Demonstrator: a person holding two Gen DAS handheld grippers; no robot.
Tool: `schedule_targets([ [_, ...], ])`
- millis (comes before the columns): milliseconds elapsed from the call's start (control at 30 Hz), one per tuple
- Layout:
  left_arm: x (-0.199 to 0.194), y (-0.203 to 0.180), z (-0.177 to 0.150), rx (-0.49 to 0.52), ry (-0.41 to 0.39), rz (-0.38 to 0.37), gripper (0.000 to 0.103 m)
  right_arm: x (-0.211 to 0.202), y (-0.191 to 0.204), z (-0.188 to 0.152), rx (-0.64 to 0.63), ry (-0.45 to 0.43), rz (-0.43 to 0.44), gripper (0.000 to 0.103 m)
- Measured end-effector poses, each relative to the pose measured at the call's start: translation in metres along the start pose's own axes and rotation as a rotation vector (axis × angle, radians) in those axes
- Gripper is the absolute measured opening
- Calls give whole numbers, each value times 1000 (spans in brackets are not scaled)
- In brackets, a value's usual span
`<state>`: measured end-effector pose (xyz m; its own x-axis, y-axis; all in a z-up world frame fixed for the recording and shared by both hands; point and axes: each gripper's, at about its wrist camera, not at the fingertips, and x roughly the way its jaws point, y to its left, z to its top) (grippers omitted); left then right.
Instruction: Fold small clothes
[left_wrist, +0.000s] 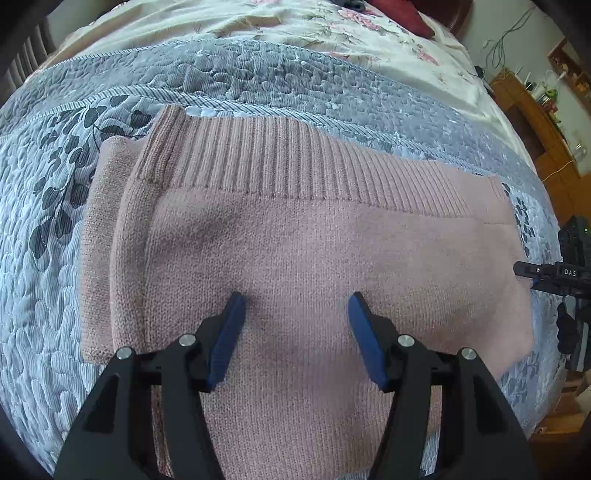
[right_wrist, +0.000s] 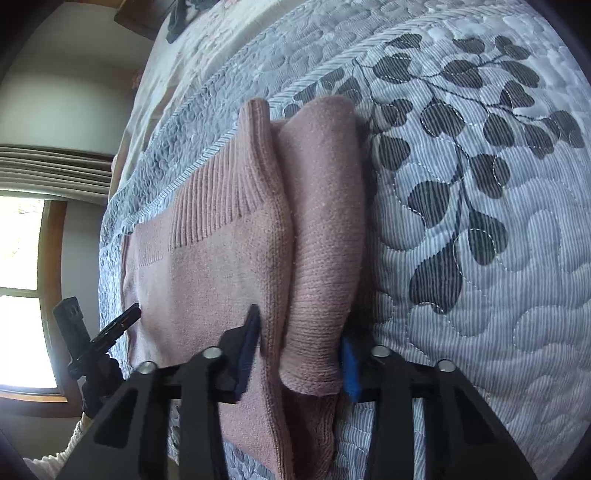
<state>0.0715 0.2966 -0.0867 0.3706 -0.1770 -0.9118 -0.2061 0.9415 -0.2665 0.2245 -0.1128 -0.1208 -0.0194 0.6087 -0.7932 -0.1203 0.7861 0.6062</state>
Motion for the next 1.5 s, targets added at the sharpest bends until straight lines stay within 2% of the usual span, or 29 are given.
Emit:
schedule_targets([
  [133,0,1,-1,6,-2,-5,59,-1,-6,-2,22,-7,19,22],
  [267,1,1,-1,6,-2,-3,59,1,-5,-2,17,-10,-3,21],
  [567,5,1,-3,12,-12,-5,60,3,-13,-4,47,-23,8,21],
  [733,7,0,-2,10,-12,-8,65,5,-6,-5,67,-26,-10,21],
  [800,4,-1,0,11,-5,-6,65,1,6,-5,57,-30,-32,19],
  [867,-4,-2,1,7,-3,-17,64,-8,27,-4,28,-43,2,18],
  [1000,-26,2,0,-8,-41,-61,65,-18,86,-4,-109,-36,17,18],
  [1233,-48,15,-3,-41,-75,-92,65,16,174,-3,-271,36,39,17],
  [1367,-53,19,-4,-47,-80,-109,65,51,204,-6,-345,89,-30,16],
  [1500,-55,21,-5,-59,-83,-141,65,76,211,-9,-366,120,-100,16],
])
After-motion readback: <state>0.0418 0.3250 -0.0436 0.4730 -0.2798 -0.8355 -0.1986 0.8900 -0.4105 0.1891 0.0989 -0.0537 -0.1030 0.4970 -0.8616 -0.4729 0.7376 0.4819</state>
